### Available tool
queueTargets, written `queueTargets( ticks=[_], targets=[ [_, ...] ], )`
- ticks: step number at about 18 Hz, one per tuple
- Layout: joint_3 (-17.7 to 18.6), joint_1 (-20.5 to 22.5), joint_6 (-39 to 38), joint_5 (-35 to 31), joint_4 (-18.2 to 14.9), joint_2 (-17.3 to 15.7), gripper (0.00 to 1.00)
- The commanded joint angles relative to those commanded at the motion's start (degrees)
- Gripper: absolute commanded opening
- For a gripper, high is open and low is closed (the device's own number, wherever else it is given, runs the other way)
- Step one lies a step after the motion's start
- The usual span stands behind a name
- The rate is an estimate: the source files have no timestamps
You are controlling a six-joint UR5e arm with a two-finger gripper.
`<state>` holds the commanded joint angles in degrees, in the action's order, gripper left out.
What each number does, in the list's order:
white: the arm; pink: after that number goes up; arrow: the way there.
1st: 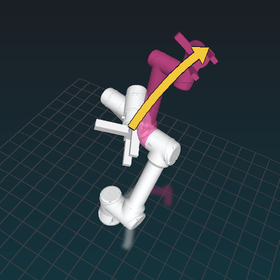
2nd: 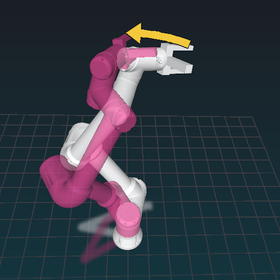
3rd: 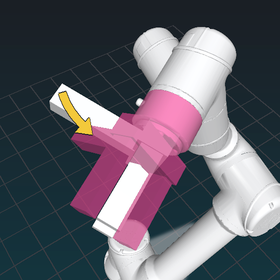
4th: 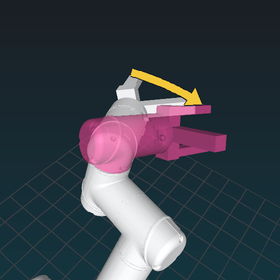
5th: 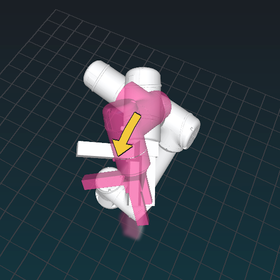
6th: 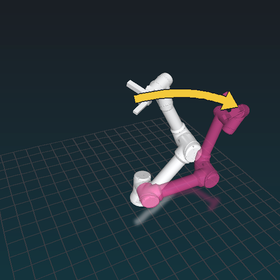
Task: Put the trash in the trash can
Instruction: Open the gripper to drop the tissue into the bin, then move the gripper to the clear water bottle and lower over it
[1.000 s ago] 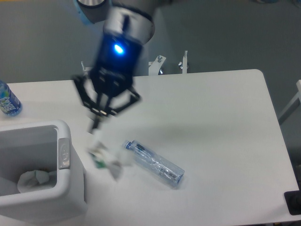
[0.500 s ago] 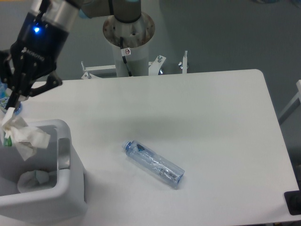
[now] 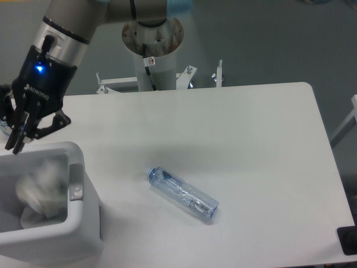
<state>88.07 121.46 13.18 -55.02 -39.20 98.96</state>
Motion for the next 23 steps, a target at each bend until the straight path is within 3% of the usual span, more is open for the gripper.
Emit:
queueTargets(
  ticks=[3,8,10,13,15,19,23],
  targets=[
    [-0.09,0.70,-0.35,0.00,-0.09,0.00,0.99],
    [0.00,7.28,-5.34,-0.35,-0.35,0.09,1.00],
    [0.17,9.92,-10.61,-6.46,-0.53,0.53,1.00],
    [0.44,10.63,-17.56,-22.80,-0.61,1.14,1.00],
    [0.96,11.33,-22.30,-28.11,-1.05,1.75,1.00],
    [1.05,12.92,-26.27,-29.53,-3.60,5.61,1.00],
    [0.97,14.85,-26.98,-29.44,-4.04,9.48,1.00]
  ],
)
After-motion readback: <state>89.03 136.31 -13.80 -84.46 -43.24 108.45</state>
